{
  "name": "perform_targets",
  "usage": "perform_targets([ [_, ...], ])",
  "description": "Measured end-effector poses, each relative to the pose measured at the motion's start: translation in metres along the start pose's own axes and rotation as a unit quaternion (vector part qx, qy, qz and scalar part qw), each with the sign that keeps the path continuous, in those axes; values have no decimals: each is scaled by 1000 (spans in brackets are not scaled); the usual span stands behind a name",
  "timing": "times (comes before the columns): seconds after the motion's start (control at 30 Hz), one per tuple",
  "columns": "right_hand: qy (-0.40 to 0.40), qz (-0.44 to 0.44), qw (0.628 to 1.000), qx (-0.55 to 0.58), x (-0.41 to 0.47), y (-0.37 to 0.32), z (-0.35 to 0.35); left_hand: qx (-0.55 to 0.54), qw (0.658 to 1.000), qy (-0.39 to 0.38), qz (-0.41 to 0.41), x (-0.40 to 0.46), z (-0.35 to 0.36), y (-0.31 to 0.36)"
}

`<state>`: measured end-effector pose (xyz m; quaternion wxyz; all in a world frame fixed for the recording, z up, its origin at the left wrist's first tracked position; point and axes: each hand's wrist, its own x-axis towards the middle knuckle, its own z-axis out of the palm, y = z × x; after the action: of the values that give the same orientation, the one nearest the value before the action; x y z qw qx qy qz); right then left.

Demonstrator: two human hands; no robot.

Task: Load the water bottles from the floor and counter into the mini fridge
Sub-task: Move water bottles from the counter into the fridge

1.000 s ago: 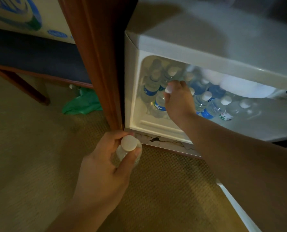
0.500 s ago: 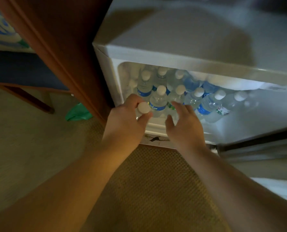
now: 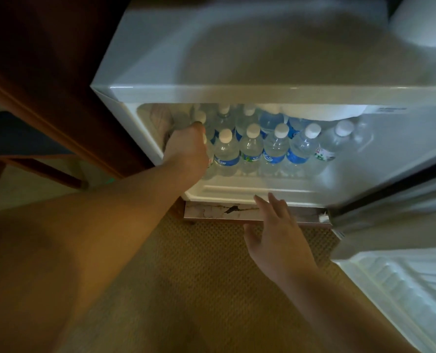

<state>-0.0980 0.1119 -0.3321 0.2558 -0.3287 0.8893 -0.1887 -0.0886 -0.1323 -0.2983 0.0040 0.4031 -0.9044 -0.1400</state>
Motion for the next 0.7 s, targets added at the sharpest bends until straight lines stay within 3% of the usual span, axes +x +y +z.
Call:
perform_targets([
  [0.17, 17, -9, 1000, -3, -7, 3, -11, 38, 999, 32, 14, 5, 0, 6],
  [0.27, 190, -120, 974, 14, -13, -8, -37, 73, 997, 31, 26, 3, -1, 4],
  [0.37, 394, -222, 891, 35, -10, -31, -92, 170, 983, 22, 71, 0, -1, 3],
  [0.43, 461, -250, 851, 12, -1, -42, -127, 189, 979, 7, 79, -1, 0, 1],
  [0.53, 478, -250, 840, -51, 7, -45, -149, 128, 990, -27, 46, -6, -2, 5],
  [0.7, 416, -193, 875, -155, 1, -41, -151, 34, 998, -29, 46, -40, -8, 5],
])
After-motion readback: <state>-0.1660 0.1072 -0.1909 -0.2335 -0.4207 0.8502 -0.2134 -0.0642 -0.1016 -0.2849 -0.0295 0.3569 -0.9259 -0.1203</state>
